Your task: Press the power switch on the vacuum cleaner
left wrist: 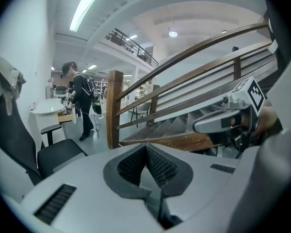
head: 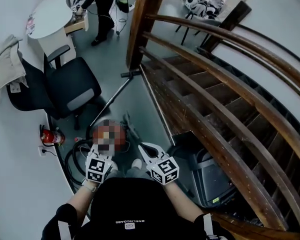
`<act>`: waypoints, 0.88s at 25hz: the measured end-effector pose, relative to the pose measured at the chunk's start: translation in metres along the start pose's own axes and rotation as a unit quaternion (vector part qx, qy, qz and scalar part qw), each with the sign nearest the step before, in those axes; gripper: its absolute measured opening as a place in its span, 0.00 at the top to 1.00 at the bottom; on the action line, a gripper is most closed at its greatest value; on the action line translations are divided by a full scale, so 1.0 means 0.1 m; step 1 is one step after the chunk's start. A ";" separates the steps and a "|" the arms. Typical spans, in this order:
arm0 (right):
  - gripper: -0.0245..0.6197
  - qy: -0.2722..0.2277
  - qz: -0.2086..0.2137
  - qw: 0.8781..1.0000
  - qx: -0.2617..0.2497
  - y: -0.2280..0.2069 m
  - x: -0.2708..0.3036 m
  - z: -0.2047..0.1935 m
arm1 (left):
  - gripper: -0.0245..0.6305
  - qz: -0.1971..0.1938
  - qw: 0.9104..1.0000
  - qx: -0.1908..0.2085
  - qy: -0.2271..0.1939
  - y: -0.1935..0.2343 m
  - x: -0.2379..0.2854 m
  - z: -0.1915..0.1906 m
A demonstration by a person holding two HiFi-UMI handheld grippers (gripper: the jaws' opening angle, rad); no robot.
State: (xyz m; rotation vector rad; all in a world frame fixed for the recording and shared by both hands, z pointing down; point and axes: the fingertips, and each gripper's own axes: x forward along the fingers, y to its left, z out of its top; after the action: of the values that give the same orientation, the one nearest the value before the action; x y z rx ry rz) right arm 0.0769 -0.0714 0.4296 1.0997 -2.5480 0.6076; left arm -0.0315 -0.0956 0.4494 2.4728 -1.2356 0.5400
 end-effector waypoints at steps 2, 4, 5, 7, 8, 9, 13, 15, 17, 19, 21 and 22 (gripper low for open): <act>0.92 -0.012 0.008 1.000 0.000 0.01 -0.03 0.08 | 0.94 0.003 1.000 -0.002 -0.012 -0.04 -0.07 0.11; 0.92 -0.023 0.014 1.000 -0.003 0.03 -0.07 0.14 | 0.94 0.005 1.000 -0.008 -0.025 -0.08 -0.15 0.23; 0.92 -0.028 0.017 0.999 -0.004 0.04 -0.08 0.17 | 0.94 0.007 0.999 -0.010 -0.032 -0.10 -0.21 0.29; 0.92 -0.039 0.024 0.999 -0.008 0.07 -0.12 0.22 | 0.94 0.011 0.999 -0.010 -0.044 -0.15 -0.31 0.38; 0.92 -0.043 0.028 0.999 -0.010 0.08 -0.14 0.24 | 0.94 0.014 0.999 -0.009 -0.049 -0.17 -0.35 0.41; 0.92 -0.047 0.032 0.998 -0.013 0.10 -0.16 0.26 | 0.94 0.018 0.998 -0.010 -0.055 -0.18 -0.39 0.46; 0.92 -0.068 0.054 0.996 -0.011 0.21 -0.20 0.38 | 0.94 0.029 0.996 -0.022 -0.076 -0.18 -0.55 0.60; 0.92 -0.080 0.064 0.995 -0.011 0.26 -0.21 0.44 | 0.94 0.033 0.996 -0.022 -0.085 -0.18 -0.61 0.67; 0.92 -0.087 0.071 0.994 -0.014 0.30 -0.21 0.49 | 0.94 0.036 0.995 -0.021 -0.092 -0.19 -0.65 0.72; 0.92 -0.092 0.078 0.993 -0.019 0.33 -0.21 0.54 | 0.94 0.039 0.994 -0.020 -0.100 -0.20 -0.69 0.77; 0.92 -0.097 0.083 0.992 -0.022 0.36 -0.21 0.59 | 0.94 0.040 0.993 -0.021 -0.105 -0.20 -0.72 0.80; 0.92 -0.099 0.085 0.991 -0.024 0.37 -0.21 0.61 | 0.94 0.041 0.993 -0.021 -0.106 -0.20 -0.73 0.81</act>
State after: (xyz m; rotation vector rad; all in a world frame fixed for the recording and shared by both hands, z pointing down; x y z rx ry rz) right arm 0.0569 -0.0651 0.3577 0.9757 -2.8333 0.4958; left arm -0.0405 -0.0704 0.3418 2.5038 -1.4172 0.2718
